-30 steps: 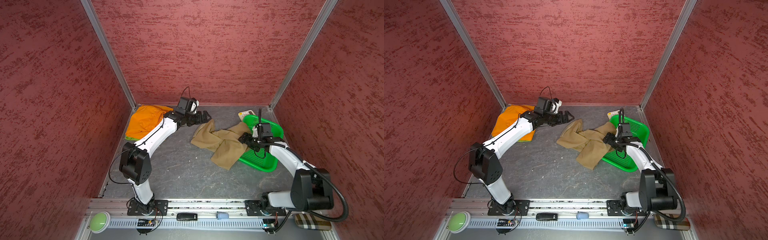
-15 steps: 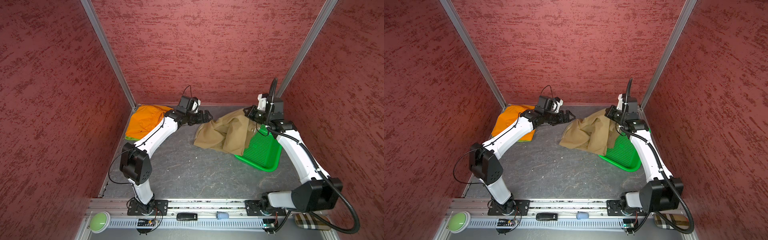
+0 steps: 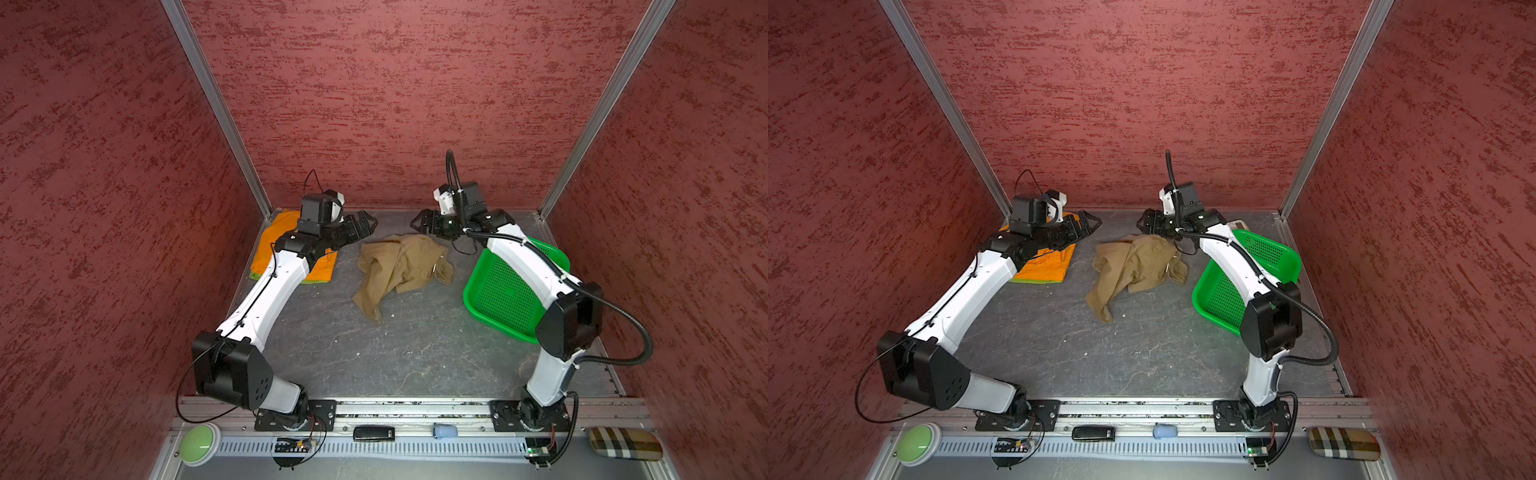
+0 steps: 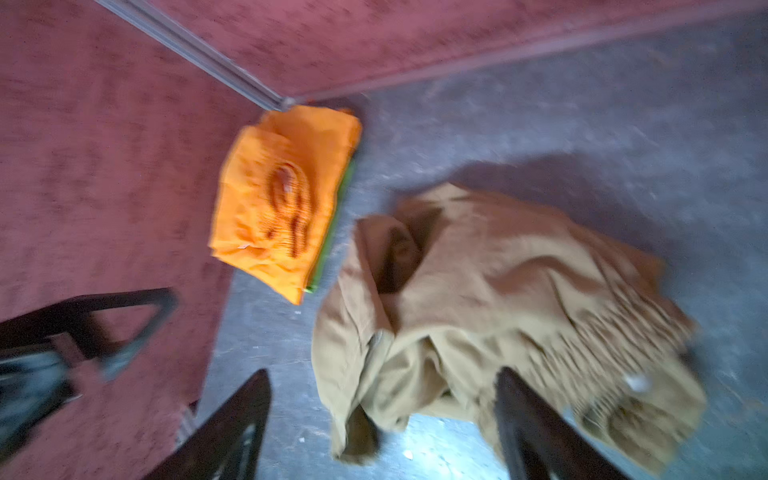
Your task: Fold and stack the shorts
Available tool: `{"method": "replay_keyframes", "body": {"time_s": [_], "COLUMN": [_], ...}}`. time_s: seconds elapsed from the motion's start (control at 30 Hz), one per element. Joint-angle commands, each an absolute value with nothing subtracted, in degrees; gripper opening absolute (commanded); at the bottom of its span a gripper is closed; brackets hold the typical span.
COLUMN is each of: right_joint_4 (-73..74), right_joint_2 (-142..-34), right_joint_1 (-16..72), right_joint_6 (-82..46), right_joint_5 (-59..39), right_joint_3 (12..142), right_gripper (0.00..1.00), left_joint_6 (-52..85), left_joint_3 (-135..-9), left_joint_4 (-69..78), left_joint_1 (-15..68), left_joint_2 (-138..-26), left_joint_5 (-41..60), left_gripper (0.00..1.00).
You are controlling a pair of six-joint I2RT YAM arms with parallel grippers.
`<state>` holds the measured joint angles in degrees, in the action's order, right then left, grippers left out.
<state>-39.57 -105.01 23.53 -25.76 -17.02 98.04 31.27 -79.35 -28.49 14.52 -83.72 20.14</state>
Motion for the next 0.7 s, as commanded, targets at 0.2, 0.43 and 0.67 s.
{"method": "replay_keyframes", "body": {"time_s": [0.2,0.43,0.67], "right_joint_4": [-45.35,-41.22,-42.2], "right_joint_2": [-99.67,-99.86,-96.44], "right_joint_1": [21.77,19.59,17.38], "right_joint_6": [-21.27,-20.43,-18.38], "right_joint_5": [2.1,-0.1,1.79], "right_joint_3": [84.41,77.34,74.27], "right_gripper": [0.99,0.99,0.99], "left_joint_6": [31.6,31.97,30.77], "left_joint_3": [-79.95,-80.08,-82.28], "left_joint_4": [-27.35,-27.96,-29.1], "left_joint_1": [18.98,23.44,28.93], "left_joint_2": [-90.34,-96.49,-103.37], "left_joint_5": [23.95,26.05,26.39], "left_gripper": [0.99,1.0,0.99]}}
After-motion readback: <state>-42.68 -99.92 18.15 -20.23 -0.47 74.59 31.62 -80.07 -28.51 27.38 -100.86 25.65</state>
